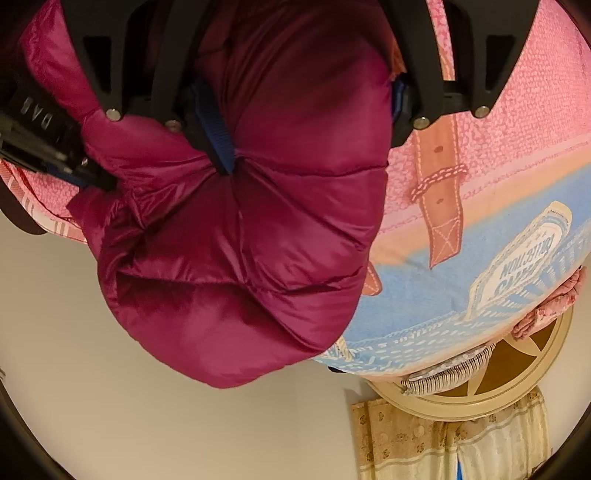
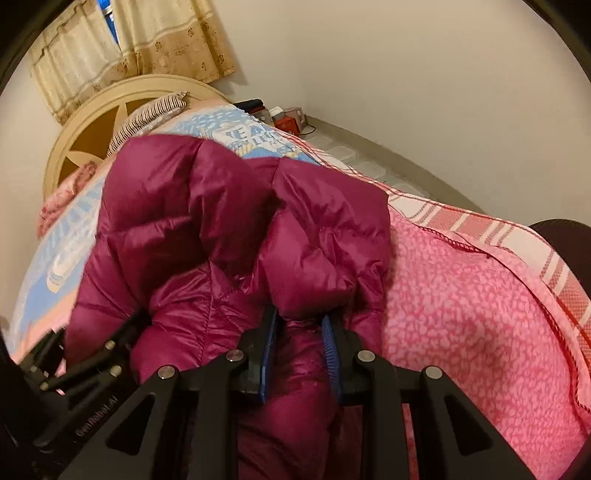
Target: Fold large clothes
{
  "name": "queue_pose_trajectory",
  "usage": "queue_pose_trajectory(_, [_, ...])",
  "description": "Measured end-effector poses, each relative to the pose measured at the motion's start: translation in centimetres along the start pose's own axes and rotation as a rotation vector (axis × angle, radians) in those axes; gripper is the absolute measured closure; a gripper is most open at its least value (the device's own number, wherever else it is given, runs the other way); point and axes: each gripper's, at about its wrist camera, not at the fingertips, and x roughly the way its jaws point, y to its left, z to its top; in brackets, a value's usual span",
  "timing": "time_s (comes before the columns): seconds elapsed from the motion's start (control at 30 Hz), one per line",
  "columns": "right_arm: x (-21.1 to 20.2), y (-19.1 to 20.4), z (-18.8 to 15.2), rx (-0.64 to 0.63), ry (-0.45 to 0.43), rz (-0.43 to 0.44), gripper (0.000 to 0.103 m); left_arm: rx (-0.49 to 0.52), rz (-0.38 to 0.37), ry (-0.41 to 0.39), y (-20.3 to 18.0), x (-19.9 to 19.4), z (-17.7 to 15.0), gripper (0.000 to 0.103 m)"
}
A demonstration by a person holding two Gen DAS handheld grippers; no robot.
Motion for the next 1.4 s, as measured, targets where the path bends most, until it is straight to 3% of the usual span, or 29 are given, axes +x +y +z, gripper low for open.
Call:
queue_pose_trajectory(0.17, [-0.1, 1.2, -0.7, -0.032, 0.0, -0.075, 0.078, -0.022, -0.006, 0.026, 0.5, 0.7, 0.5, 0.018])
queue_pose_trajectory(0.43, [0.8, 1.8, -0.4, -0.058, 0.022, -0.121, 0.078, -0.03, 0.012, 0.048, 0.4, 0.3, 0.8, 0.018])
queue_pose_trajectory(0.63, [0.3, 1.4, -0.3, -0.041, 0.007, -0.112, 0.078, -0.105, -0.091, 0.07, 3.0, -3.9, -1.0, 0.017])
queue_pose_trajectory(0.73, [-0.8, 1.5, -1.0, -0.046, -0.021, -0.126, 0.077, -0.08, -0.026, 0.061, 3.9, -6.6, -2.3, 0.005])
queue_pose_trajectory(0.83, [-3.6, 1.3, -2.9, -0.047, -0.066, -0.148, 0.071, -0.052, 0.021, 0.042, 4.4, -8.7, -3.9, 0.005])
queue_pose_trajectory(0.97, [-9.0, 0.8, -6.2, -0.021, -0.131, -0.137, 0.046, -0.033, 0.061, 0.054, 4.5, -9.9, -5.8, 0.005])
queue_pose_trajectory(1.1, [-14.8, 0.0, -9.4, -0.001, -0.174, -0.091, 0.042, -0.017, 0.068, 0.044, 3.8, -11.5, -7.2, 0.005])
queue_pose_trajectory(1.4, [-24.4, -0.2, -16.7, -0.061, -0.219, -0.105, 0.039, 0.024, 0.062, -0.014, 3.0, -16.7, -10.6, 0.005])
